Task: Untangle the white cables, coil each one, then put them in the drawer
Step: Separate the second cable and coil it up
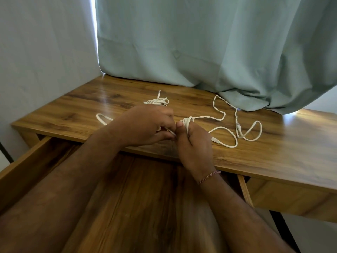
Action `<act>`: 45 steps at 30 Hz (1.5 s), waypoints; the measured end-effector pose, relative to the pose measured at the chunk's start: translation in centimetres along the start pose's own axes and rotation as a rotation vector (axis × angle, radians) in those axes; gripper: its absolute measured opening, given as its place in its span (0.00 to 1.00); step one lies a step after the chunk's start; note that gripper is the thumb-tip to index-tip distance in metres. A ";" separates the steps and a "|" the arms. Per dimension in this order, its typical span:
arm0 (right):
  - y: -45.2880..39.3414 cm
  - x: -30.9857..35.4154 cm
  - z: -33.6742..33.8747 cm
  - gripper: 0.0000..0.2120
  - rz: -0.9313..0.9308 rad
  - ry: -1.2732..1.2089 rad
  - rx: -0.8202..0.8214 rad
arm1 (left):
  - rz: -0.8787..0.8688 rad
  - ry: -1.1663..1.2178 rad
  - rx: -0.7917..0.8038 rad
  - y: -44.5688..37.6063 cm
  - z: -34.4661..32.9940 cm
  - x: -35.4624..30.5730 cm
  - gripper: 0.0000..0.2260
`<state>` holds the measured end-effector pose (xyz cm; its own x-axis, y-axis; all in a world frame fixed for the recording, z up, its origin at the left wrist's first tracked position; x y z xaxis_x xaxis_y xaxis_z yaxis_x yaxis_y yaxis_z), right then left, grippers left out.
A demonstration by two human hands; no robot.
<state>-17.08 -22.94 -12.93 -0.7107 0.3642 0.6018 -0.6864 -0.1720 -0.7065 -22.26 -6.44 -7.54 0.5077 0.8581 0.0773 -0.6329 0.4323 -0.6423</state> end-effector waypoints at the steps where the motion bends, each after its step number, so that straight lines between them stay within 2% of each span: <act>1: 0.0 0.1 -0.1 0.20 -0.059 -0.044 0.026 | -0.001 0.016 0.000 0.0 0.2 0.0 0.16; 4: 0.1 0.5 -0.4 0.25 -0.220 -0.205 0.126 | 0.020 0.080 -0.006 0.1 1.1 0.3 0.14; 6: 0.3 0.9 -0.4 0.26 -0.271 -0.312 0.210 | 0.107 0.102 -0.032 0.2 2.3 1.1 0.15; 10: 0.7 1.8 -0.5 0.24 -0.398 -0.722 0.457 | 0.165 0.121 -0.060 1.2 3.7 2.4 0.14; 12: 0.7 1.9 -0.4 0.21 -0.450 -0.912 0.519 | 0.152 0.147 -0.103 1.0 3.4 2.0 0.13; 15: 0.7 1.7 -0.3 0.18 -0.539 -1.132 0.529 | 0.150 0.185 -0.196 0.5 2.4 1.2 0.12; 18: 0.7 1.5 -0.3 0.17 -0.539 -1.273 0.558 | 0.180 0.228 -0.244 0.6 1.3 0.9 0.14; 22: 1.2 1.8 -0.7 0.16 -0.501 -1.506 0.547 | 0.168 0.256 -0.213 0.4 0.0 0.4 0.17; 25: 1.0 1.9 -0.6 0.12 -0.526 -1.673 0.520 | 0.229 0.260 -0.187 0.5 -0.8 0.6 0.25; 27: 0.7 2.1 -0.3 0.09 -0.537 -1.731 0.460 | 0.257 0.253 -0.167 0.8 -1.4 0.8 0.26; 32: -0.1 2.5 0.2 0.07 -0.616 -1.735 0.186 | 0.249 0.246 -0.118 0.6 -2.6 -0.1 0.12; 36: -0.9 1.9 1.1 0.05 -0.631 -1.683 -0.003 | 0.266 0.202 -0.035 0.4 -3.2 -1.4 0.15; 39: -1.7 0.2 1.8 0.06 -0.557 -1.544 -0.103 | 0.270 0.125 0.180 0.3 -3.6 -1.5 0.15; 42: -2.3 -1.7 2.2 0.06 -0.413 -1.209 -0.149 | 0.208 0.224 0.341 0.2 -3.1 -1.7 0.05; 45: -2.2 -2.5 2.5 0.05 -0.113 -0.601 -0.072 | 0.155 0.220 0.284 0.0 -2.0 -1.8 0.03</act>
<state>-14.15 -25.73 -11.94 -0.6111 -0.2067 0.7641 -0.7652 -0.0929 -0.6371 -21.97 -8.51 -9.15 0.4874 0.8524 -0.1894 -0.8327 0.3884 -0.3947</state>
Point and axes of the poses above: each hand's wrist, its own y-axis away from the middle knuckle, its own z-axis out of the back of the hand, x = y × z, the point moved 2 cm from there along -y, towards the middle knuckle, and after that the axes turned 8 degrees about -x, right-handed, at the moved point
